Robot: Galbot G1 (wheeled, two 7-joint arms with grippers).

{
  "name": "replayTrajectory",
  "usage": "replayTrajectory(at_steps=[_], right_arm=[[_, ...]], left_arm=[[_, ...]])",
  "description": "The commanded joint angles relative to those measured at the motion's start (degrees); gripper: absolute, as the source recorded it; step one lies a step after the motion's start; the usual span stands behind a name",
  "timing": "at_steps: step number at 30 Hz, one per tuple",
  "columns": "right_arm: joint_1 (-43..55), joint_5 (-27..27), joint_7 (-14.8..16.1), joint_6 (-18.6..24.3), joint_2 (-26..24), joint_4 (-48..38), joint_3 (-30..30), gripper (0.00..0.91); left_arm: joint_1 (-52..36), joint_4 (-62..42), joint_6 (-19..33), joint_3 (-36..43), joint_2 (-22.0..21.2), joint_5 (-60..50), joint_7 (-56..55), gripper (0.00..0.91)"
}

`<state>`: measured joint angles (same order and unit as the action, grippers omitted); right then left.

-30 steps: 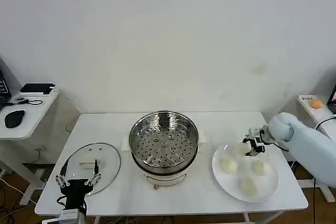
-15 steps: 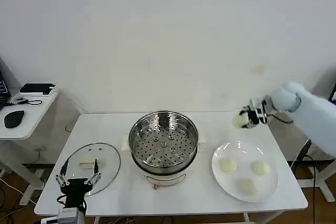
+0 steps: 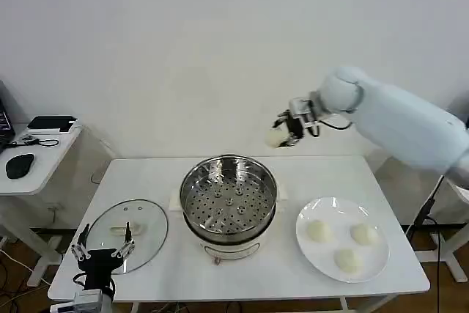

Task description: Take steamed baozi put them in steamer then cover it.

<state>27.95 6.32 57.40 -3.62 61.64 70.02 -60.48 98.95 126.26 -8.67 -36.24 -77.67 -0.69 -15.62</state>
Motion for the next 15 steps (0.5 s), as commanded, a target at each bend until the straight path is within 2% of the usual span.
replayTrajectory(at_steps=[1, 3, 6, 7, 15], right_arm=[[3.5, 1.5, -0.1, 2.5, 7.9, 0.0, -4.0, 0.615], [3.1, -0.1, 0.0, 4.8, 8.9, -0.2, -5.3, 0.615], [1.8, -5.5, 0.0, 10.5, 10.0, -1.4, -7.0, 0.615], [1.3, -7.8, 0.0, 11.6, 10.3, -1.8, -7.4, 0.615], [-2.3, -15.2, -1.6, 18.8, 10.8, -3.9, -8.5, 0.615]], left_arm=[[0.0, 0.0, 0.0, -0.2, 0.1, 0.2, 0.0, 0.907], [0.2, 0.0, 0.1, -0.5, -0.1, 0.2, -0.1, 0.907], [0.5, -0.1, 0.1, -1.1, -0.1, 0.3, -0.1, 0.907], [0.6, -0.2, 0.2, -1.2, -0.1, 0.3, -0.1, 0.907], [0.6, -0.5, 0.2, -1.9, -0.4, 0.5, -0.2, 0.907]])
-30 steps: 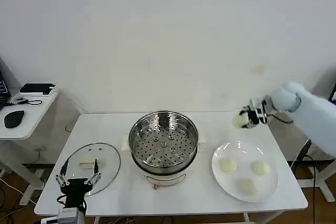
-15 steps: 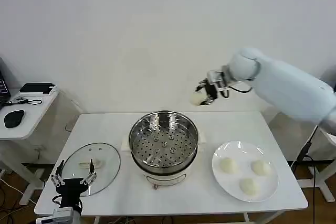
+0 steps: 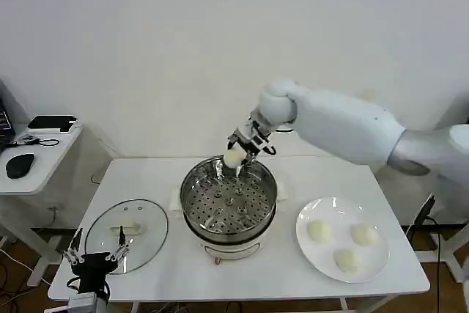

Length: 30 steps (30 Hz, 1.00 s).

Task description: Take steamed baozi put them in steamer then cover it.

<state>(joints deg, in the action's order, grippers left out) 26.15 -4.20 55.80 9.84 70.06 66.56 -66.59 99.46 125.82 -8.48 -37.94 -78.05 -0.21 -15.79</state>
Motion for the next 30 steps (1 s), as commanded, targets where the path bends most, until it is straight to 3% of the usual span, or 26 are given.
replayTrajectory(at_steps=[1, 6, 14, 30], right_arm=[[-0.8, -5.4, -0.1, 6.1, 2.5, -0.8, -2.4, 0.615], [-2.6, -11.7, -3.2, 11.2, 3.9, -4.6, -1.1, 0.615], [-4.3, -16.0, -6.2, 14.9, 5.7, -9.1, -0.1, 0.625], [-4.7, -12.7, -7.3, 16.0, 6.6, -8.5, -0.7, 0.625]], left_arm=[[0.0, 0.0, 0.0, -0.2, 0.0, 0.1, 0.0, 0.907], [-0.1, -0.4, 0.1, -0.6, -0.1, 0.2, -0.1, 0.907], [-0.2, -0.6, 0.1, -0.9, 0.0, 0.3, -0.1, 0.907], [-0.1, -0.6, 0.2, -1.2, -0.1, 0.5, -0.1, 0.907]])
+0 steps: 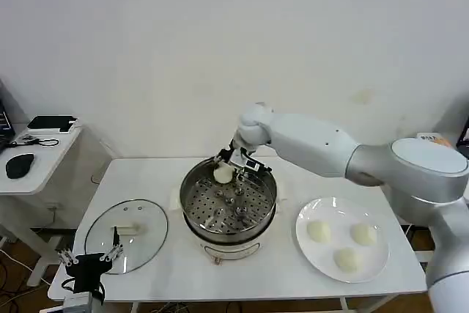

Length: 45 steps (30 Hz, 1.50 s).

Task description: Take steamed baozi put them in steamer then cover it.

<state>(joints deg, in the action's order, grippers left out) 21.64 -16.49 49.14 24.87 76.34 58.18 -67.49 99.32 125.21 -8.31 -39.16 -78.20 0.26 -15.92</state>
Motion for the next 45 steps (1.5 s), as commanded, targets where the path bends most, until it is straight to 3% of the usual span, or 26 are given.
replayTrajectory(at_steps=[1, 5, 6, 7, 8, 16, 23, 28, 33, 39, 41, 45], right_arm=[[-0.1, -0.1, -0.7, 1.1, 0.3, -0.1, 0.0, 0.625], [-0.4, 0.1, -0.6, 1.4, 0.4, -0.7, -0.3, 0.645], [-0.4, 0.2, -0.7, 1.6, 0.5, -0.8, -0.3, 0.695], [-0.4, 0.3, -0.7, 1.6, 0.5, -0.8, -0.3, 0.846], [-0.4, 0.2, -0.7, 1.6, 0.5, -0.9, -0.3, 0.907], [0.5, -0.1, -0.9, 2.2, -0.2, -1.1, 0.2, 0.907], [4.9, 9.2, 0.6, -3.2, -5.3, 7.4, 0.6, 0.907], [10.4, 16.4, 1.9, -11.7, -13.0, 15.5, -0.3, 0.907], [14.7, 22.5, 2.9, -17.6, -24.8, 21.3, -2.1, 0.907], [16.9, 20.0, 3.8, -25.0, -37.0, 27.4, -5.3, 0.907], [16.1, 14.0, 4.5, -28.6, -42.3, 30.2, -5.8, 0.907], [14.6, 16.1, 3.8, -34.5, -50.0, 35.2, -8.7, 0.907]], left_arm=[[0.0, 0.1, 0.0, 0.0, 0.0, 0.0, 0.0, 0.907], [0.1, 0.2, 0.0, 0.0, -0.1, 0.0, 0.0, 0.907], [0.1, 0.2, 0.0, 0.0, 0.0, 0.0, 0.0, 0.907], [0.1, 0.3, 0.0, 0.0, 0.0, 0.0, 0.0, 0.907], [0.1, 0.3, 0.0, 0.0, 0.0, 0.0, 0.0, 0.907], [0.0, 0.3, -0.1, 0.2, -0.1, 0.0, 0.0, 0.907], [0.1, 0.5, -0.1, 0.3, 0.2, 0.0, 0.0, 0.907], [0.1, 0.9, -0.3, 0.7, 0.6, 0.3, 0.0, 0.907], [0.2, 1.8, -0.8, 1.4, 1.1, 0.6, 0.8, 0.907], [-0.4, 3.5, -3.2, 0.6, 2.1, 2.2, 5.4, 0.907], [-1.0, 3.6, -4.4, 0.4, 2.4, 2.8, 6.3, 0.907], [-1.6, 3.3, -4.5, 0.6, 2.9, 2.6, 7.6, 0.907]])
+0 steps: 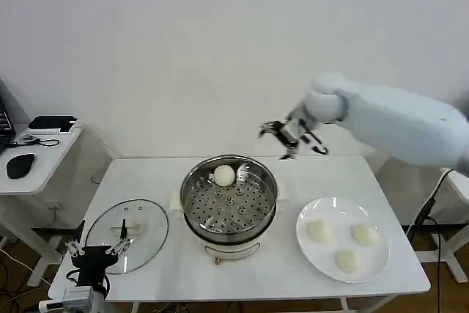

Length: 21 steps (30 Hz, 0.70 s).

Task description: Take steamed baozi put them in steamer then cover it.

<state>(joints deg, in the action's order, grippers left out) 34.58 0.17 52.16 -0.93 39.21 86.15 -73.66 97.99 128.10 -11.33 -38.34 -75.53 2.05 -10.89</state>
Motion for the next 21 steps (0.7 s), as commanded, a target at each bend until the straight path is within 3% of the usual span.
replayTrajectory(at_steps=[1, 8, 12, 15, 21], right_arm=[[0.8, -0.1, 0.5, -9.9, -14.5, 9.0, -2.9, 0.907], [-6.5, 3.8, -0.8, -14.6, -21.8, 16.3, -2.8, 0.907], [-11.4, 4.5, -1.3, -15.8, -23.0, 17.6, -1.6, 0.907], [-21.4, 4.6, -1.9, -15.9, -22.8, 16.4, 6.9, 0.907], [-31.7, 2.9, -2.9, -16.7, -17.6, 11.5, 15.0, 0.907]], left_arm=[[-0.3, 0.2, -1.4, -0.2, 0.3, 0.7, 2.8, 0.907], [-1.0, -0.4, -1.1, 0.6, 0.5, -0.7, 4.3, 0.907], [-1.4, -0.9, -0.9, 1.1, 0.4, -1.5, 4.7, 0.907], [-1.7, -1.1, -0.9, 1.5, 0.2, -2.2, 4.8, 0.907], [-1.7, -0.8, -0.9, 1.4, 0.1, -2.9, 5.1, 0.907]])
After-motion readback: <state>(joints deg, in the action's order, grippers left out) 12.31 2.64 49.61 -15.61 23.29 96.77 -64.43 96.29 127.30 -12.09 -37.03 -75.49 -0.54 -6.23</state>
